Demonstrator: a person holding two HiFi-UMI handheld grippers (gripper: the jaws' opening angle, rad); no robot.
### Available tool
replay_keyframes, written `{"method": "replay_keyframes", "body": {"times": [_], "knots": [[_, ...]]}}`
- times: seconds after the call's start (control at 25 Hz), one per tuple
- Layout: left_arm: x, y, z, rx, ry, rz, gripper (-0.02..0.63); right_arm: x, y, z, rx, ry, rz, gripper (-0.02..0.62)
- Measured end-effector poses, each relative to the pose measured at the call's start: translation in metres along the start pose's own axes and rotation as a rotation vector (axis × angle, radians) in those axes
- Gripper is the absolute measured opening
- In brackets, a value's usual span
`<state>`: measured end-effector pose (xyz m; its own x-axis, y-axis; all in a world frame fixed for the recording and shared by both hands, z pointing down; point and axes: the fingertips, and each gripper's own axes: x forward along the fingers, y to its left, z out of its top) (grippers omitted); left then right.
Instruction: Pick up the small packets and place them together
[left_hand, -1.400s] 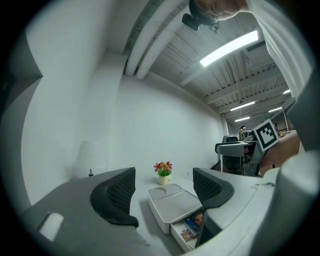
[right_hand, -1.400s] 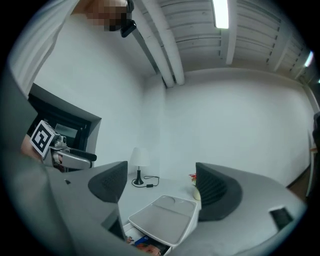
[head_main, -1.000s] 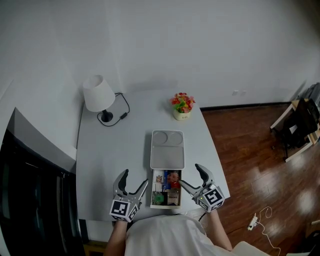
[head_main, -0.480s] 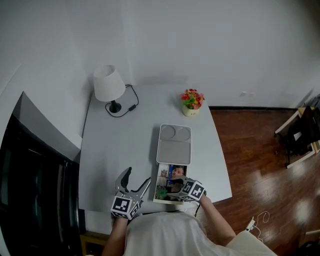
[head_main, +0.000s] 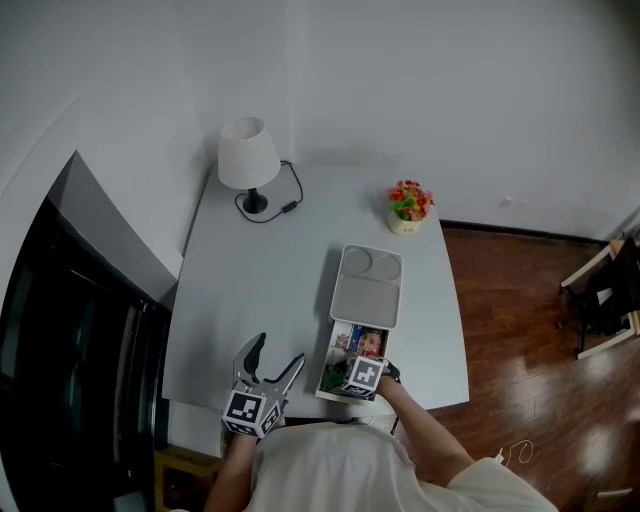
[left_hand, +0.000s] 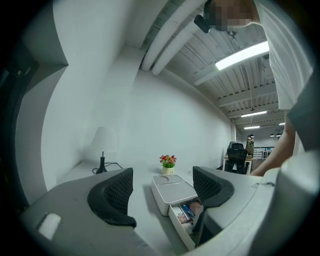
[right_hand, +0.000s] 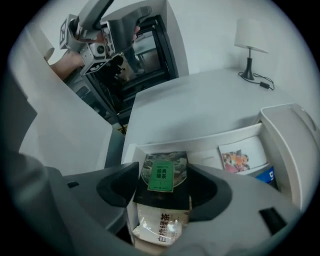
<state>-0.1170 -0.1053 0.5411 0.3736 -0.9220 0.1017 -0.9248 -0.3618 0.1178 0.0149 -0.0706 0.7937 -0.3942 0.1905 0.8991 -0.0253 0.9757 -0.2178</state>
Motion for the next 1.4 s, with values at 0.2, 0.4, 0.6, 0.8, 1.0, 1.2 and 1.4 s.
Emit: {"method": "replay_keyframes", "body": {"times": [0.2,0.4,0.6,0.8,1.0,1.2,1.4], "knots": [[-0.008,0.001,-0.002,-0.009,-0.002,0.014,0.367,0.015,-0.001,-0.005,-0.045,0.075,-0.049,0.287],[-0.01,0.0,-0.003,-0.011,-0.004,0.01,0.367,0.016,0.005,0.003,-0.119,0.078,-0.078,0.238],[-0.009,0.0,-0.004,-0.015,-0.002,0.002,0.367,0.012,0.008,0.0,-0.141,0.065,-0.107,0.169],[-0.005,-0.006,-0.007,-0.02,0.003,-0.017,0.367,0.007,0.006,-0.001,-0.124,0.028,-0.144,0.098],[-0.001,-0.01,-0.007,-0.021,0.002,-0.038,0.367,-0.01,0.006,0.004,-0.115,-0.02,-0.189,0.083],[0.002,-0.011,-0.007,-0.021,0.004,-0.048,0.367,-0.051,0.014,0.024,-0.028,-0.185,-0.217,0.083],[0.009,-0.015,-0.008,-0.021,0.009,-0.071,0.367,-0.102,0.009,0.037,-0.015,-0.287,-0.314,0.081]]}}
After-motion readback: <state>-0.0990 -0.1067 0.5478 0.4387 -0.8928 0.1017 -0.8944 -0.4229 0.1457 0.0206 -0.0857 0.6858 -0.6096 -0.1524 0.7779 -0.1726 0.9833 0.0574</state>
